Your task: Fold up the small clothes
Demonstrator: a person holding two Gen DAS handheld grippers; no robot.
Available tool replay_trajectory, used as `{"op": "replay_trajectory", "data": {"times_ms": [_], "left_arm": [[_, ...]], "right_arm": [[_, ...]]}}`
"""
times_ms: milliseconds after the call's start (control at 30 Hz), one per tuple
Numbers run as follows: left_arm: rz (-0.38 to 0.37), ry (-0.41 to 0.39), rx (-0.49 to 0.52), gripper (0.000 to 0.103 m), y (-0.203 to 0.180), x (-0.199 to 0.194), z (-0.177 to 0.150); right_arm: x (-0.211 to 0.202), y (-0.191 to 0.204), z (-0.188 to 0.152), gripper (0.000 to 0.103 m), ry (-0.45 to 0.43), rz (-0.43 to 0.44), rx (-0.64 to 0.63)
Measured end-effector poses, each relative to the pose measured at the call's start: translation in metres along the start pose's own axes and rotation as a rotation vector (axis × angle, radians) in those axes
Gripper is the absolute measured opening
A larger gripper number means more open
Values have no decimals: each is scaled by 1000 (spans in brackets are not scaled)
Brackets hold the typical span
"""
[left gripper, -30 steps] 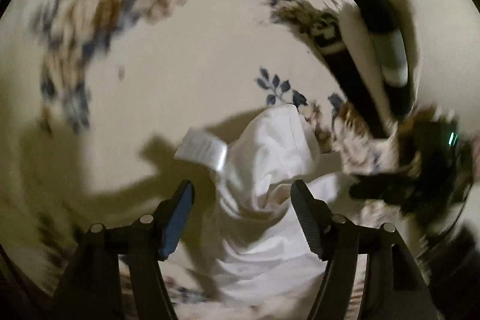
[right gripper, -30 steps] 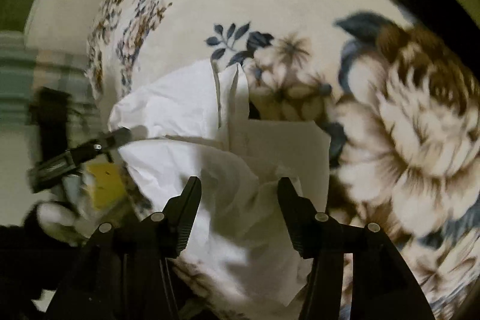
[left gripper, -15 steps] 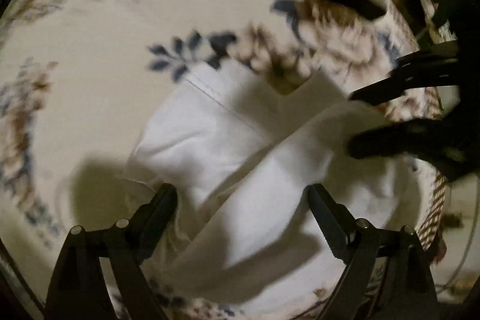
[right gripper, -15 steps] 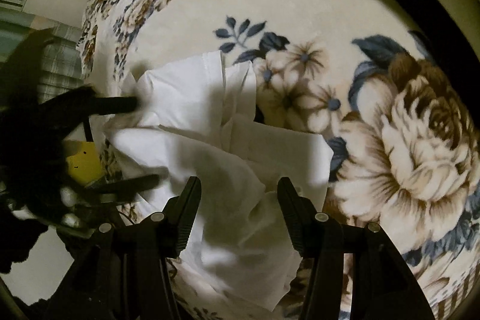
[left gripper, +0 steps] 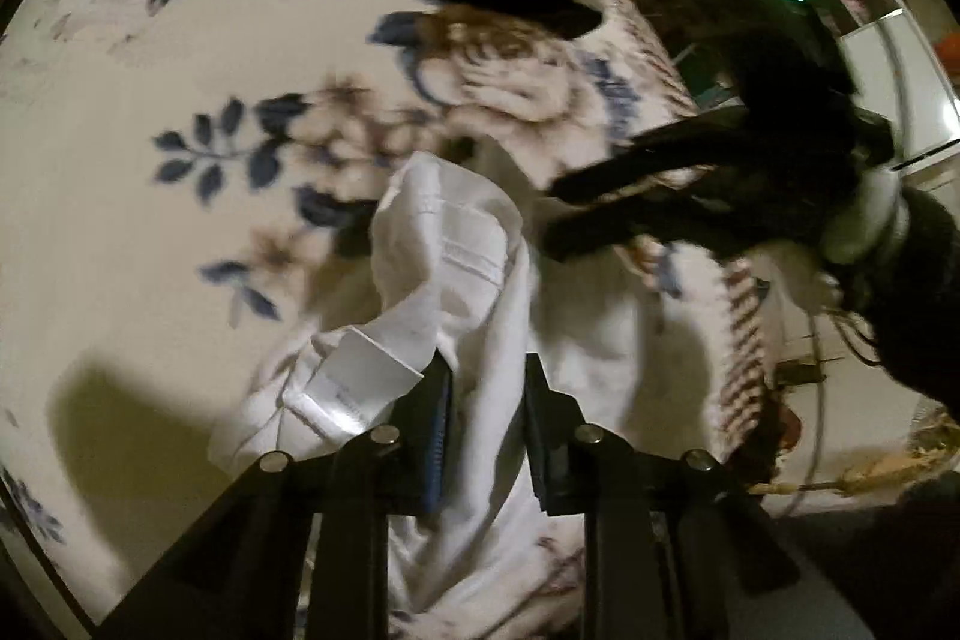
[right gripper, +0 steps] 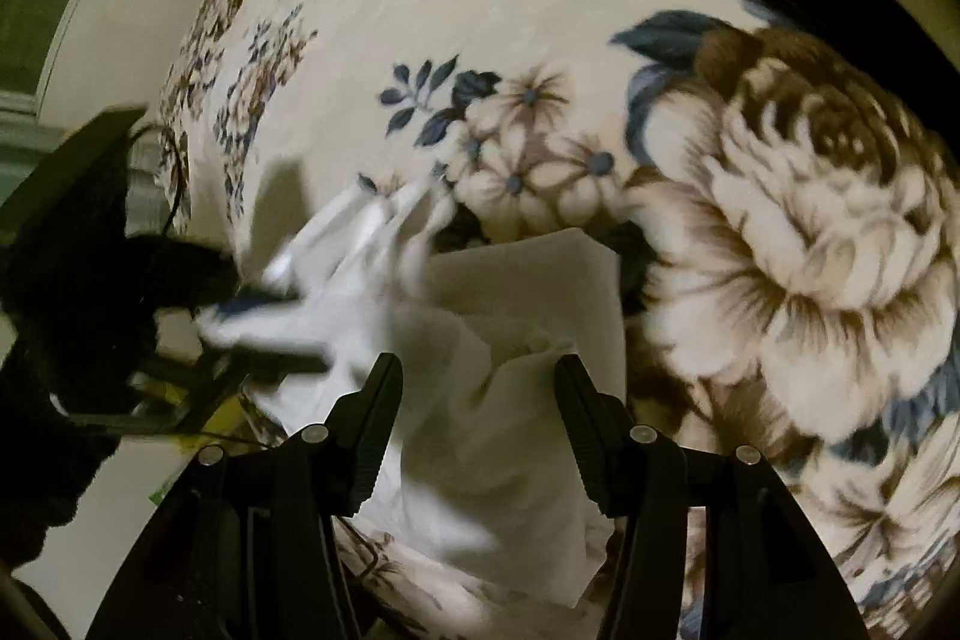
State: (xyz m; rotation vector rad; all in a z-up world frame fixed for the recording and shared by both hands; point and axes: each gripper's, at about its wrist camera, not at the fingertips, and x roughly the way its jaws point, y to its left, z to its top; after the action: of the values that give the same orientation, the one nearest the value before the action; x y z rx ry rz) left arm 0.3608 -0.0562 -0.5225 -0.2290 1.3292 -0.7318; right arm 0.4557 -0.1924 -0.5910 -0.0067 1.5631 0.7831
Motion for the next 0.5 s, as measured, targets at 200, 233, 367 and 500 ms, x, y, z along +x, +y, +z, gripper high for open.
{"op": "replay_trajectory", "data": {"times_ms": [200,233,367,500], "left_arm": [[-386,83,-252,18,25,29,-1],[-431,104,-329,20,41,40,-1],[-348,36,-512,20,85,40,6],[-262,-33,-454,61,69,8,14]], "right_arm": [[-6,-7,-7,56,10,7,15],[-6,-7,-8,56,14,2,10],[-7,-9,-5,56,15,-19,7],[-17,0,-2,56,-10,28,-32]]}}
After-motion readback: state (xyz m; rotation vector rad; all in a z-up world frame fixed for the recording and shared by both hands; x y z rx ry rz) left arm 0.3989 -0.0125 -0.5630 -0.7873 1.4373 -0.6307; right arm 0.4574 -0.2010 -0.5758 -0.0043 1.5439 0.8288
